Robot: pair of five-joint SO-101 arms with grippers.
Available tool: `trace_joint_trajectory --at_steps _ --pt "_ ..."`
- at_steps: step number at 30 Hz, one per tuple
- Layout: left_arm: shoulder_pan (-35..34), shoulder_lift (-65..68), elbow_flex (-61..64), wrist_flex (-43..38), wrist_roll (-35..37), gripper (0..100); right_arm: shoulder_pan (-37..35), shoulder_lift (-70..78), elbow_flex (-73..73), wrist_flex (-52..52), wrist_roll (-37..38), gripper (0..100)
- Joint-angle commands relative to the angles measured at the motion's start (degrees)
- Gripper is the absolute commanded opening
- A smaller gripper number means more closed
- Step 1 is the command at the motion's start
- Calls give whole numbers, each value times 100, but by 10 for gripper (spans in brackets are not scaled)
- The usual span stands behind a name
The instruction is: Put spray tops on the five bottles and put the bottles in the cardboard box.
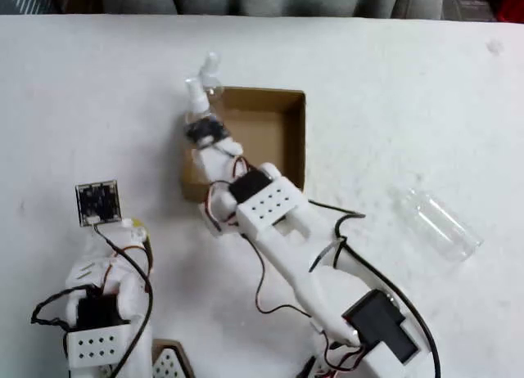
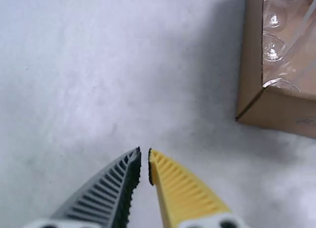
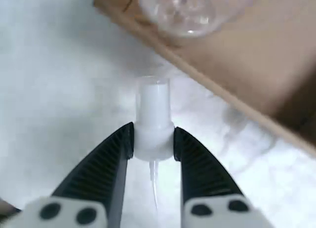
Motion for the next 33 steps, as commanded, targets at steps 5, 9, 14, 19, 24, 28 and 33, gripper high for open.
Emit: trace_joint_trajectory --at_steps 5,9,14,19,24,28,33 --pt "-40 -75 -343 -114 53 24 -92 -40 -316 189 -1547 15" --pt "-40 -75 -343 -114 53 24 -92 -31 -316 189 -1547 16" --pt "-13 -75 -334 -114 53 24 -110 -31 -88 189 -1547 146" --pt "-4 -75 -334 -114 53 24 -224 -101 -97 576 -976 224" --pt "127 -75 -299 -114 53 24 -101 -198 -360 1262 105 223" --pt "242 -84 -264 -114 53 24 593 -453 -466 1763 870 221" --pt "541 -84 -255 -114 53 24 1692 -655 -396 2237 1468 70"
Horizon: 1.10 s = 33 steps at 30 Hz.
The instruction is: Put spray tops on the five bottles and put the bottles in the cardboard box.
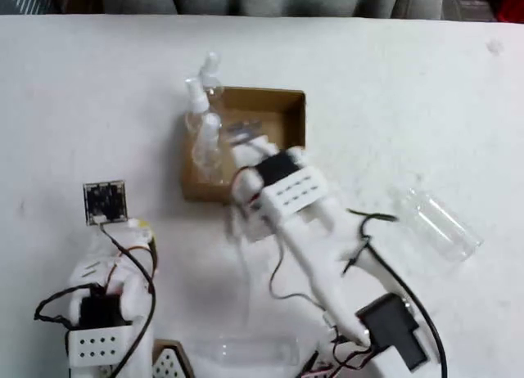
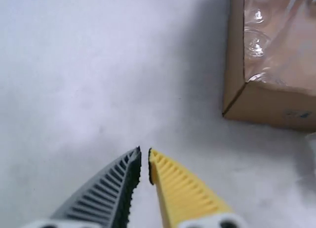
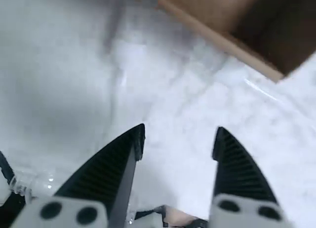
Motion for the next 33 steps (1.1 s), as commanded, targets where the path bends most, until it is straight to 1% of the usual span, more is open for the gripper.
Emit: trace_joint_trajectory --at_steps 1,2,4,6,8,11,14,18,21,29,33 --pt "321 -84 -264 -97 53 24 822 -286 -123 251 580 22" --pt "365 -84 -273 -97 53 24 1015 -286 -18 251 712 7" --pt "418 -84 -290 -114 44 24 1411 -286 299 233 888 43" --pt "418 -75 -369 -97 44 24 1798 -295 642 13 976 39" --pt "409 -75 -492 -53 44 24 2176 -286 1037 -365 1134 15" --pt "462 -75 -686 97 -26 24 2563 -338 1591 -1095 1345 16" --pt "734 -66 -870 273 -202 24 2835 -286 1873 -1727 1389 16" --pt "1024 -66 -967 422 -237 24 2897 -277 2154 -2211 1802 16" --pt "1191 233 -1134 413 -237 24 2888 -277 2268 -2378 1969 16" --pt "1842 2589 -2549 404 -141 24 2905 -277 2268 -2378 2066 16" --pt "2396 3749 -3138 378 475 33 2905 -277 2268 -2378 2066 16"
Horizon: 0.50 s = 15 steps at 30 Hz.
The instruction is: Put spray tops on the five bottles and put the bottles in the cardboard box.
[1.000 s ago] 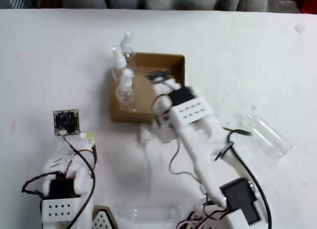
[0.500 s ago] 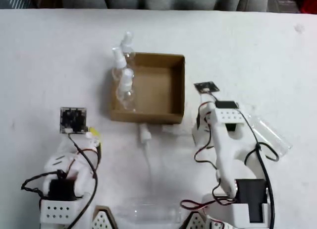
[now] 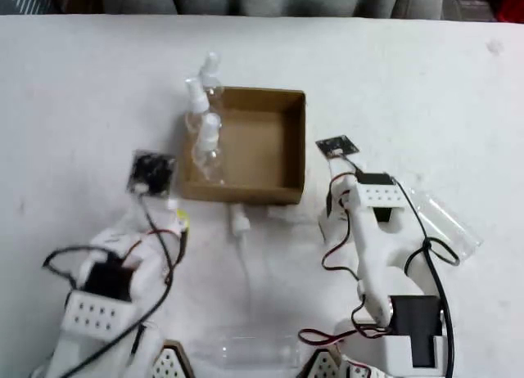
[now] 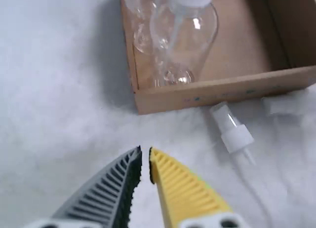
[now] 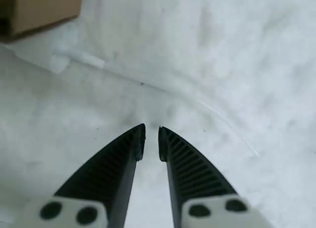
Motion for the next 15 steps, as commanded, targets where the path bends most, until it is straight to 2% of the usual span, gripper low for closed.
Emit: trace_joint_trajectory --at_steps 1,6,8,15 --pt "699 1420 -967 -26 686 53 75 -233 -35 -40 62 16" --pt "1323 2536 -1565 -35 1776 233 75 -233 -35 -48 62 16" --pt "1464 2905 -1802 -44 2119 275 75 -224 -35 -48 62 16" --pt "1578 4259 -2013 -1152 2857 266 75 -224 -35 -48 62 16"
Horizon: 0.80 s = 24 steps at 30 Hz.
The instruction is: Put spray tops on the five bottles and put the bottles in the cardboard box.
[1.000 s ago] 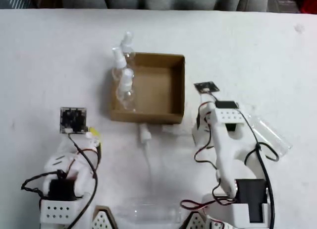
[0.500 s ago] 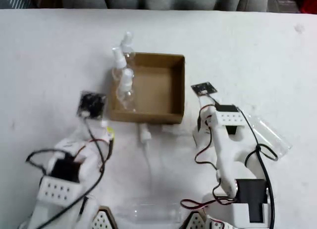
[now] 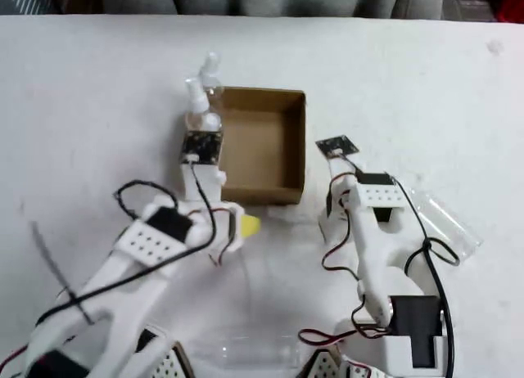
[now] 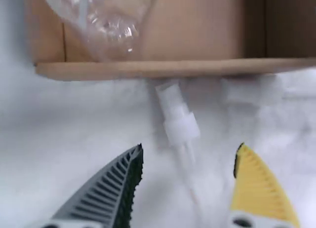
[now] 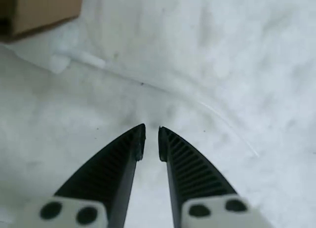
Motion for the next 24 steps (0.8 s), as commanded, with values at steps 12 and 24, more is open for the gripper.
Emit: trace_joint_trajectory --at_steps 12,24 --pt "48 2035 -422 -2119 862 241 48 -224 26 -40 325 16" --pt "101 2651 -730 -2092 818 48 48 -224 26 -40 334 16"
